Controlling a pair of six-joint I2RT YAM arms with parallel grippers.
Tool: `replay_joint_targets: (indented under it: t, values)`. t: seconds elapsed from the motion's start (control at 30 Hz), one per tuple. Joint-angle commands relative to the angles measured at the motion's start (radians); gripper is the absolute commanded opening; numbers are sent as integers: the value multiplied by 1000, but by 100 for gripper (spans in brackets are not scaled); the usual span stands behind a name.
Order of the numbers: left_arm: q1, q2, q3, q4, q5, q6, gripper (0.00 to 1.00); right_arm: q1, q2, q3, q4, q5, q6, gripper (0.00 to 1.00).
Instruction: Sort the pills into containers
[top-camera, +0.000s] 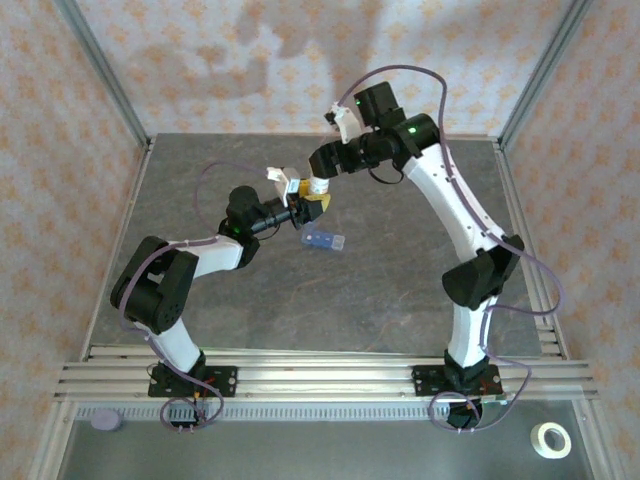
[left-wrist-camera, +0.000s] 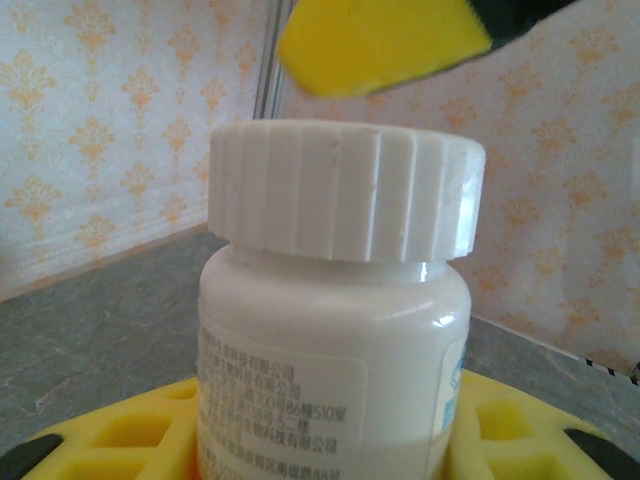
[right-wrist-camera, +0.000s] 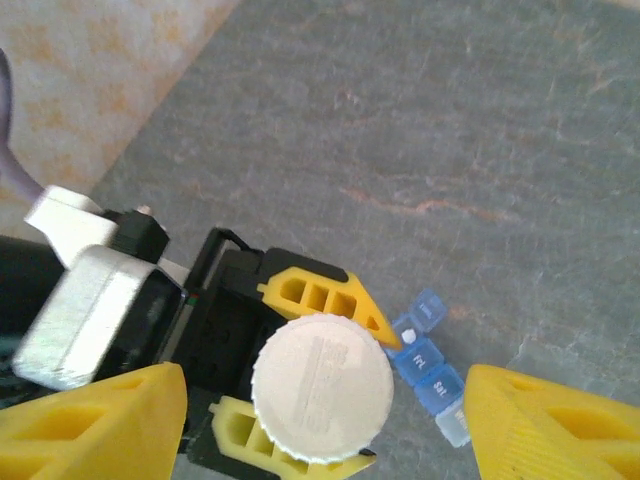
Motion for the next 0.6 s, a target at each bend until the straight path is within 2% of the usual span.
replay_joint_targets:
  t: [0.0,0.27,0.47,0.57]
  values:
    - [-6,-14,28,54,28,-11,0,14,14,42,-72,14,-29,72]
    - [-5,-11,30,54,30,-10,0,22,25,42,-80,20,-28,59]
    - [-5,-11,29,55,30,-12,0,23,33,38,-93,15,-26,43]
    - [-2,-10,32,57,27,-13,0,27,29,22,-83,30,5,39]
